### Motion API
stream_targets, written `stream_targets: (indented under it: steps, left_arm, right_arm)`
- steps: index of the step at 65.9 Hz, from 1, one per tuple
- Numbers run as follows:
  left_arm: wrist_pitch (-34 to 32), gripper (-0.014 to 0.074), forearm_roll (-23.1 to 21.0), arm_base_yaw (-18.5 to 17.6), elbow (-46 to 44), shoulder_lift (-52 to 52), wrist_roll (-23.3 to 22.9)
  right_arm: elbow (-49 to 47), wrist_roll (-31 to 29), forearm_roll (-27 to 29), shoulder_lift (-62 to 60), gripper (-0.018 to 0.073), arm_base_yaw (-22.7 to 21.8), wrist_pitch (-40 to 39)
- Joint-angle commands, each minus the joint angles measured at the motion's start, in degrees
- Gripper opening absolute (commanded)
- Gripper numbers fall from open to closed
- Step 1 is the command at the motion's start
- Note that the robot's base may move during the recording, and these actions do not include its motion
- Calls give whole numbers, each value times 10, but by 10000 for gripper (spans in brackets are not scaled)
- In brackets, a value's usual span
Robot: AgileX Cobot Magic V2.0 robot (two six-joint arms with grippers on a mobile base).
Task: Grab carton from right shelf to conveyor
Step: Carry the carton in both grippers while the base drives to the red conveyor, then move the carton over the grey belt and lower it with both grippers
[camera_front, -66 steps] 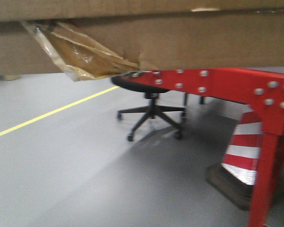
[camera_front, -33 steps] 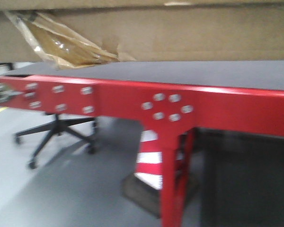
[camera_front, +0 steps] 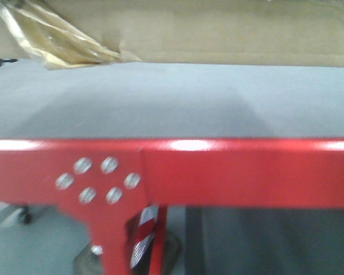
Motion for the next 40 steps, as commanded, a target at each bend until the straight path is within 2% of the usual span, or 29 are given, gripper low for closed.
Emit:
stream_targets:
  steps: [1, 40]
  left_arm:
    - [40, -10, 128, 12, -1, -10, 8]
    - [40, -10, 128, 12, -1, -10, 8]
  right_arm:
    - [-3, -14, -40, -11, -69, -7, -1]
    - [-3, -14, -40, -11, -69, -7, -1]
